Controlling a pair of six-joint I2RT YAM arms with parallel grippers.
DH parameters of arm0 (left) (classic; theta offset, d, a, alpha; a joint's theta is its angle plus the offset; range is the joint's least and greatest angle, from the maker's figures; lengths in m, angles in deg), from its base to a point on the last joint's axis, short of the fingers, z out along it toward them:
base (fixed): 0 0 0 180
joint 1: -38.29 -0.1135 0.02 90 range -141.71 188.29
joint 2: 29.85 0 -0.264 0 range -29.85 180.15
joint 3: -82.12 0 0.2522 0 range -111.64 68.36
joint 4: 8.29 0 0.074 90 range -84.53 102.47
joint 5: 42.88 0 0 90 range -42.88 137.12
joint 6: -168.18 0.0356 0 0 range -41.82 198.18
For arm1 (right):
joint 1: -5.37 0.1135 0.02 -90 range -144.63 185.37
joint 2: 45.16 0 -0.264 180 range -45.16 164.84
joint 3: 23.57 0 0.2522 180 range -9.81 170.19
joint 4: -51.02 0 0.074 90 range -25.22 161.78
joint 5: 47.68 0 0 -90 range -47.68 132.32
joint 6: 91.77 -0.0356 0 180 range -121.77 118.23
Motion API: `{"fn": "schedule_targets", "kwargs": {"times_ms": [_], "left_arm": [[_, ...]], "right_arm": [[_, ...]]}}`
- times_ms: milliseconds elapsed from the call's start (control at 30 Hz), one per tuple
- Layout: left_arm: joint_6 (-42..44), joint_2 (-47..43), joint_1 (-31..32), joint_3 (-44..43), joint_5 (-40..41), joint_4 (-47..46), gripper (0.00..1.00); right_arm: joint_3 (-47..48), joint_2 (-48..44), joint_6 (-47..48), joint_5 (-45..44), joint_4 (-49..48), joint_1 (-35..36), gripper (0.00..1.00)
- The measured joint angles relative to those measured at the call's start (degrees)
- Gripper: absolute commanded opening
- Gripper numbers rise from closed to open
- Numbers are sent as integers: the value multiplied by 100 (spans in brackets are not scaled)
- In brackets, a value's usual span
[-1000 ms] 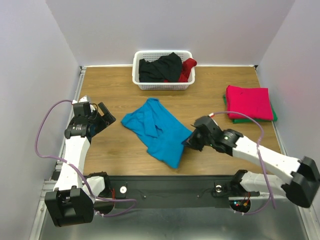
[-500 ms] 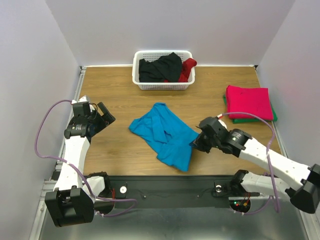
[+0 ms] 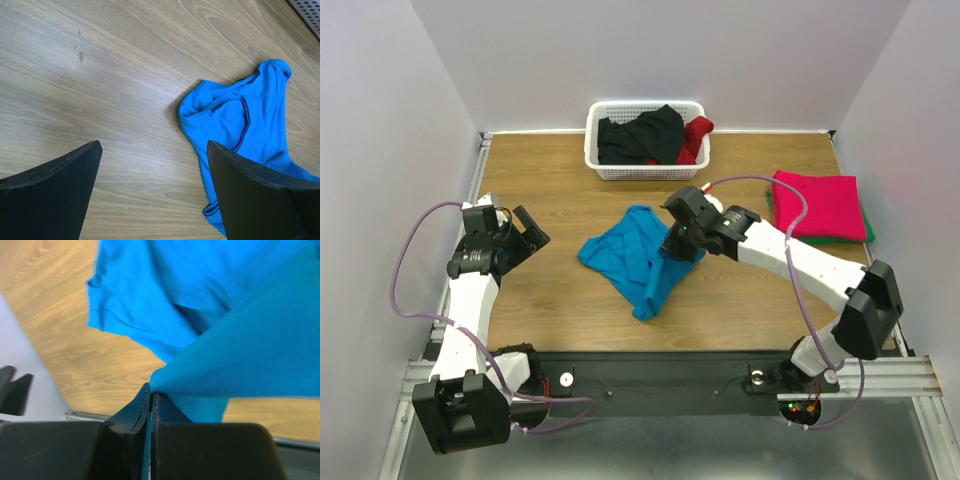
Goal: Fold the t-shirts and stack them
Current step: Fold the tshirt
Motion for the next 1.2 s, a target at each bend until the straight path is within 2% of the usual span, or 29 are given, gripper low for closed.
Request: {"fn": "schedule_targets", "kwargs": {"times_ms": [267,567,1200], "left_arm": [[46,2,-103,2,-136,0,98],[79,4,-142,4,-225,-4,98],[111,52,-214,4,-315,-22,98]], "right_arm": [[1051,901,297,81,-175,0,0],[1674,1456,435,20,-321,0,0],[3088,3405,549,-13,-577,-144,0]]}}
